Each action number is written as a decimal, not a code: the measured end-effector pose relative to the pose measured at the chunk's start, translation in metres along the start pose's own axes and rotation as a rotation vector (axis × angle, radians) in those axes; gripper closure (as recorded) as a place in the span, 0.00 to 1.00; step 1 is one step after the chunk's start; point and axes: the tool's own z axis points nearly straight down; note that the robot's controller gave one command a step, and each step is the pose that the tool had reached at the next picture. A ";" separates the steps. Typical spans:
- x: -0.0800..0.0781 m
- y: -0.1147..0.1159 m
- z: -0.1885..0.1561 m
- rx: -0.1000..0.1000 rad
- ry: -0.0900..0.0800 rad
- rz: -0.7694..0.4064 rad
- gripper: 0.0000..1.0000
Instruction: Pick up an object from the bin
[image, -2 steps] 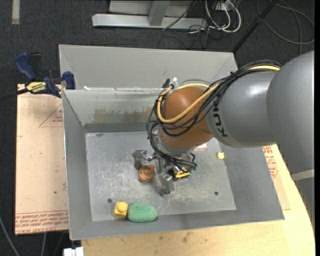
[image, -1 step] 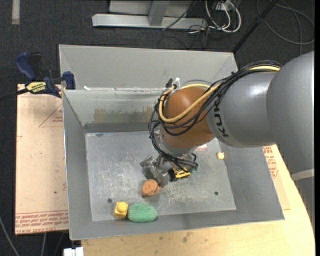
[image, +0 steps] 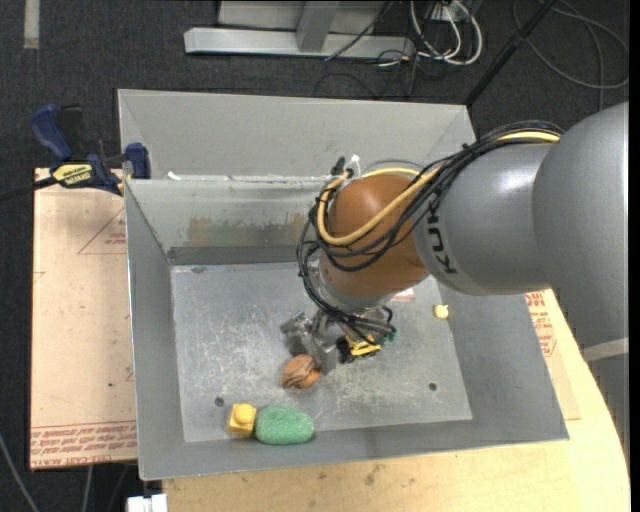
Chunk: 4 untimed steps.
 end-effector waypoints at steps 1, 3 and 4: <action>0.001 0.001 -0.005 -0.002 0.005 0.001 1.00; 0.000 0.001 -0.034 0.001 0.001 0.002 1.00; 0.000 0.001 -0.043 0.000 0.003 0.002 1.00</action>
Offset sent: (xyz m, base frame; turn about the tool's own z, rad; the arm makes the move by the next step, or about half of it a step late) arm -0.0001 -0.0002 0.0075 0.0000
